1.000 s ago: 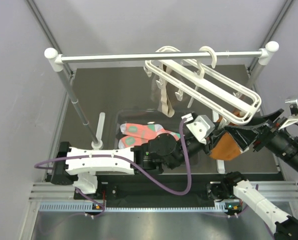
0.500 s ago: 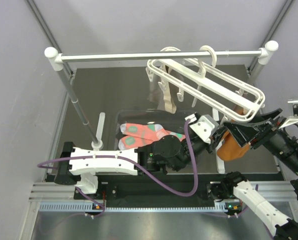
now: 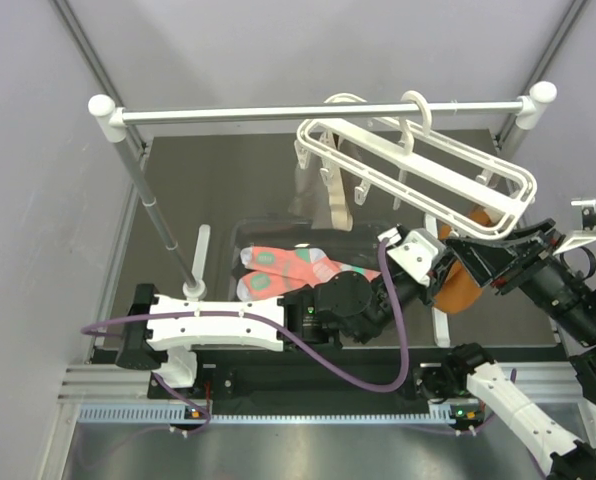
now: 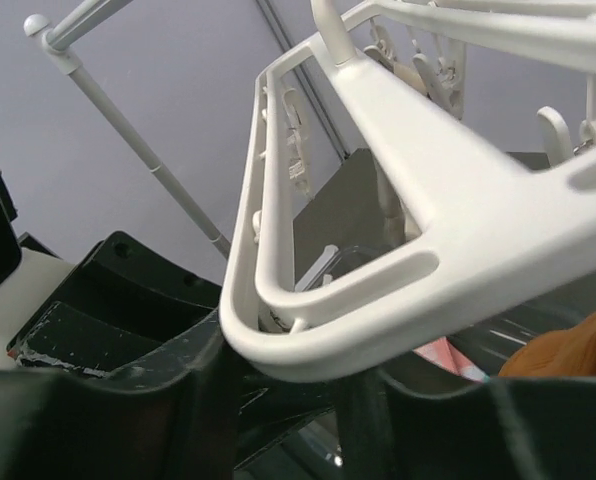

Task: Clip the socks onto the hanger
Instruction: Open the clamp at the hanger, then pick up the sock from the bin.

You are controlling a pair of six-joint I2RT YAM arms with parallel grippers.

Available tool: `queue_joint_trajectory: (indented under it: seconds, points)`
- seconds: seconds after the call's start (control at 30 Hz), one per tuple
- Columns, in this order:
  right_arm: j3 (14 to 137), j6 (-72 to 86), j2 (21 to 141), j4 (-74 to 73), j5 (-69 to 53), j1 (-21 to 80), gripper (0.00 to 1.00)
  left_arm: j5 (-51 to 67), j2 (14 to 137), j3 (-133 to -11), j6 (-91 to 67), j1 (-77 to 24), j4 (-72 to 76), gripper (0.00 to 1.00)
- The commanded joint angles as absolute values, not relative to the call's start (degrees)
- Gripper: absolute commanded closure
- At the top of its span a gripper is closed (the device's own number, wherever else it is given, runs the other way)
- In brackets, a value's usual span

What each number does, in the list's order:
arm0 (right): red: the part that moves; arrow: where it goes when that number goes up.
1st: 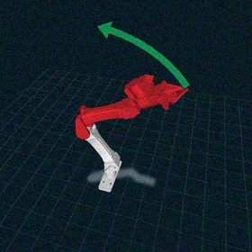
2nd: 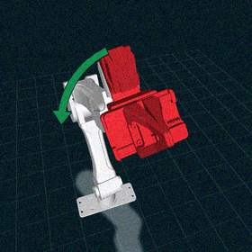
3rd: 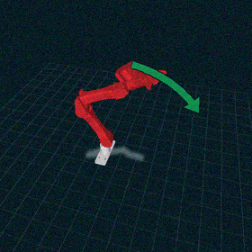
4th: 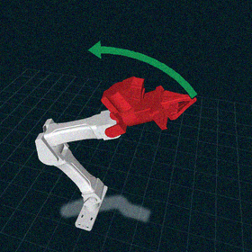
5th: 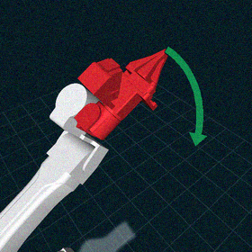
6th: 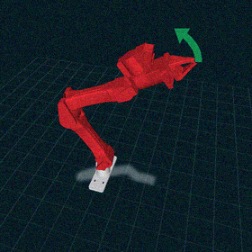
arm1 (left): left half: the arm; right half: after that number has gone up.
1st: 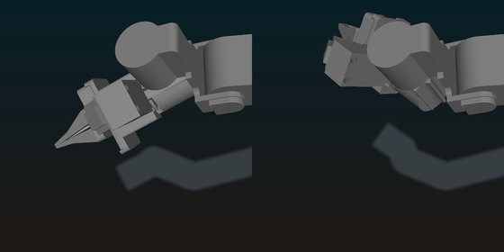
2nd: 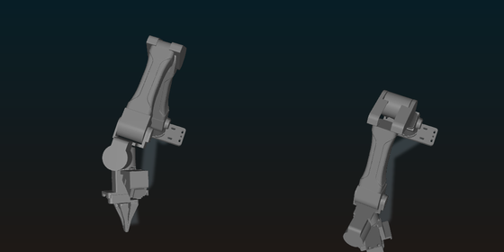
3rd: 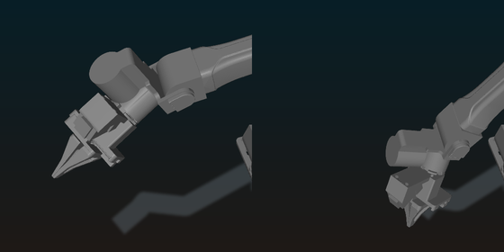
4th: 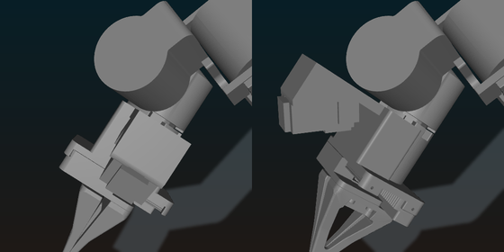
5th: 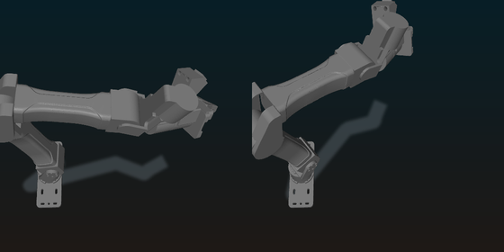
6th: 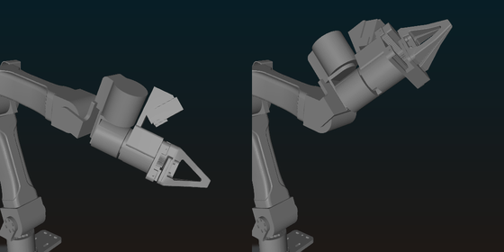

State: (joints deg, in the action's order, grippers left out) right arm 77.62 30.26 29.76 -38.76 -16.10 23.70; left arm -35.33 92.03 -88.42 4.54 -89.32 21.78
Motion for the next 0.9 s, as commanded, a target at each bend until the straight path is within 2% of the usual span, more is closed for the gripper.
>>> queue_joint_trajectory:
  seconds: [0.0,0.07,0.1,0.17,0.2,0.27,0.3,0.43,0.63,0.87]
  points:
    - [77.5,30.9,29.4,-34.7,-16.1,23.2,0.63,-35.2,92.9,-90.4,5.4,-90.3,20.8,1.00]
    - [77.5,30.8,29.7,-35.0,-16.0,23.2,0.76,-35.0,92.9,-90.5,5.5,-90.3,20.7,1.00]
    - [77.5,30.9,29.7,-35.2,-15.9,23.1,0.89,-34.8,92.9,-90.5,5.3,-90.3,20.6,1.00]
    - [77.6,30.7,29.7,-35.5,-15.5,23.1,1.00,-34.5,92.4,-90.4,4.8,-90.3,19.6,0.94]
    - [77.5,30.5,29.7,-35.9,-15.0,23.1,1.00,-34.5,91.5,-89.7,4.2,-90.4,19.4,0.81]
    - [77.5,30.2,29.6,-36.2,-14.6,23.1,1.00,-34.1,89.9,-88.1,3.8,-90.3,19.4,0.64]
    - [77.4,30.1,29.5,-36.4,-14.3,23.1,1.00,-33.7,89.0,-86.2,3.4,-90.4,19.4,0.51]
    - [76.8,29.2,29.2,-36.9,-14.0,23.2,1.00,-32.6,80.6,-79.6,1.5,-90.4,18.5,0.28]
    - [76.8,28.0,29.1,-37.6,-13.4,23.1,1.00,-34.6,65.7,-67.3,-3.1,-90.4,12.5,0.27]
    - [77.8,25.4,28.8,-39.6,-12.0,23.1,1.00,-48.6,52.5,-55.0,-13.2,-90.1,-2.6,0.27]
